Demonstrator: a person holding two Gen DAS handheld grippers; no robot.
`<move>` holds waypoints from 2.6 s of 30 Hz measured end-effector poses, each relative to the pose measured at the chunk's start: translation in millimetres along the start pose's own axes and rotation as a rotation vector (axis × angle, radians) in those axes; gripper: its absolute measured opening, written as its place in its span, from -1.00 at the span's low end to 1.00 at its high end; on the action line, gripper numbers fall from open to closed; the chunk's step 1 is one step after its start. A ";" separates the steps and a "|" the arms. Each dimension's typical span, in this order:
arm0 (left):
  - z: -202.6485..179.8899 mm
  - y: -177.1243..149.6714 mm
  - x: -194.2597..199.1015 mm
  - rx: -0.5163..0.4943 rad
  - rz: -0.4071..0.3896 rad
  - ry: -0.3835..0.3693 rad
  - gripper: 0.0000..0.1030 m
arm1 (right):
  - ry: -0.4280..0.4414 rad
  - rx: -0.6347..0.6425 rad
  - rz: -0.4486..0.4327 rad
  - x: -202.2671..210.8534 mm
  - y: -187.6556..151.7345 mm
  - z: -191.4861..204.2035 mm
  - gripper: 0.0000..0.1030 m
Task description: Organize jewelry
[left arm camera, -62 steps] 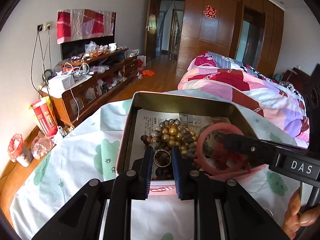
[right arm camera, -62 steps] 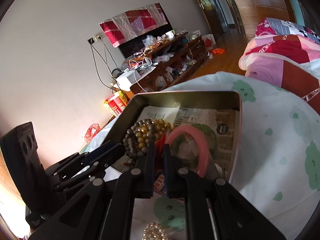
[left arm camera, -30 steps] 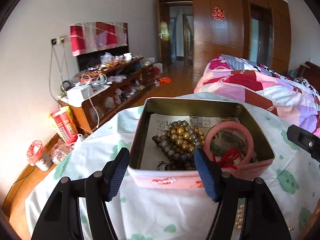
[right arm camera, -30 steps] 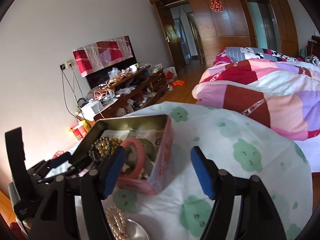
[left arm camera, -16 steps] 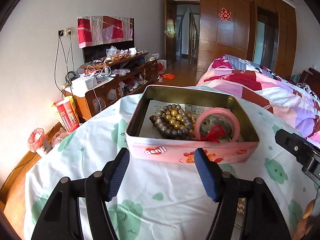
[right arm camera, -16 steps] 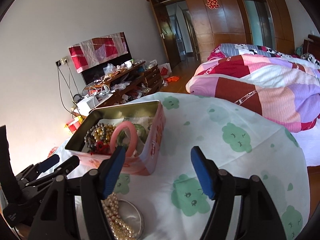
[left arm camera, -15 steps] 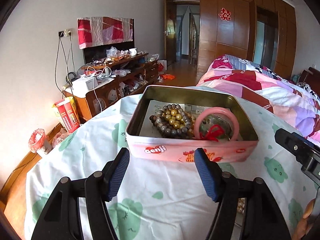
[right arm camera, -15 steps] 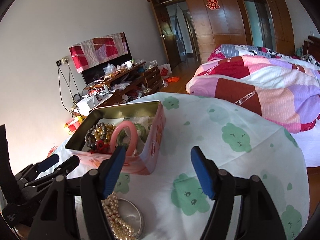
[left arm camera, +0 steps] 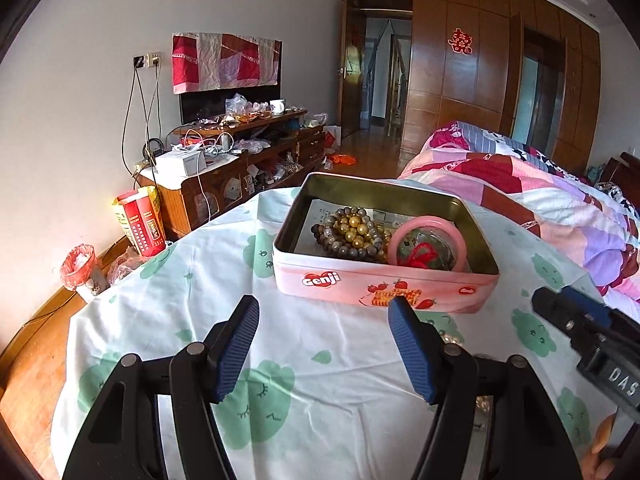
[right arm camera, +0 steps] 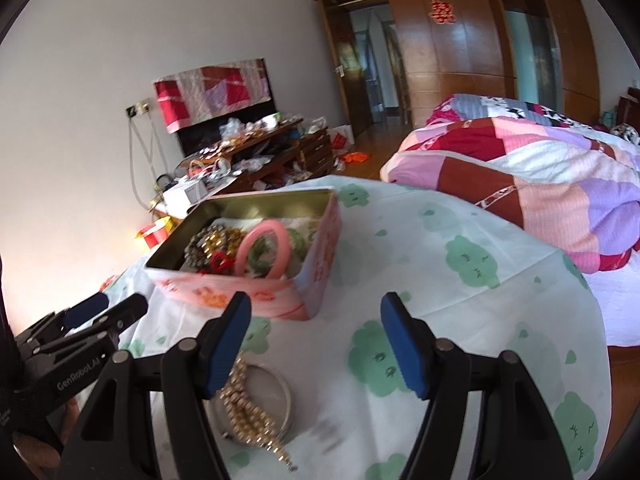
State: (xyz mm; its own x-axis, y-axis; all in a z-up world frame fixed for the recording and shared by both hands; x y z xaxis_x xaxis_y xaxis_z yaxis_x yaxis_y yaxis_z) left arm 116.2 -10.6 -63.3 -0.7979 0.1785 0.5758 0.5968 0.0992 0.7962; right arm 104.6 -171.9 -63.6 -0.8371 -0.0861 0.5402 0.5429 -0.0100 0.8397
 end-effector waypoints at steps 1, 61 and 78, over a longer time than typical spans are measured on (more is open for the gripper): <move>0.0 -1.7 1.8 0.002 0.003 -0.003 0.31 | 0.018 0.010 0.009 0.2 -1.1 3.7 0.09; -77.0 -73.2 -18.4 -0.272 0.345 -0.141 -0.91 | 0.181 -0.126 0.062 9.3 -26.0 -6.7 -0.31; -36.1 -26.3 16.4 0.005 0.126 -0.229 -1.00 | 0.221 -0.075 0.118 5.6 -33.9 11.7 -0.06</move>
State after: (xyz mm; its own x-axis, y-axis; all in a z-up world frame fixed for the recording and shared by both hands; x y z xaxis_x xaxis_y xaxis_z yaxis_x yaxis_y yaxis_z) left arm 84.3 -45.6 -68.1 -0.6775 0.4070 0.6127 0.6911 0.0671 0.7196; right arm 80.7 -160.4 -88.4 -0.7374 -0.3065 0.6019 0.6462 -0.0605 0.7608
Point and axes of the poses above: each gripper's, at about its wrist camera, not at the fingertips, and x roughly against the way its jaws point, z to its left, y to its top, the point moved 9 cm from there along -x, roughly the way its jaws point, and after that the axes turned 10 degrees about x, right-handed, at the moved point
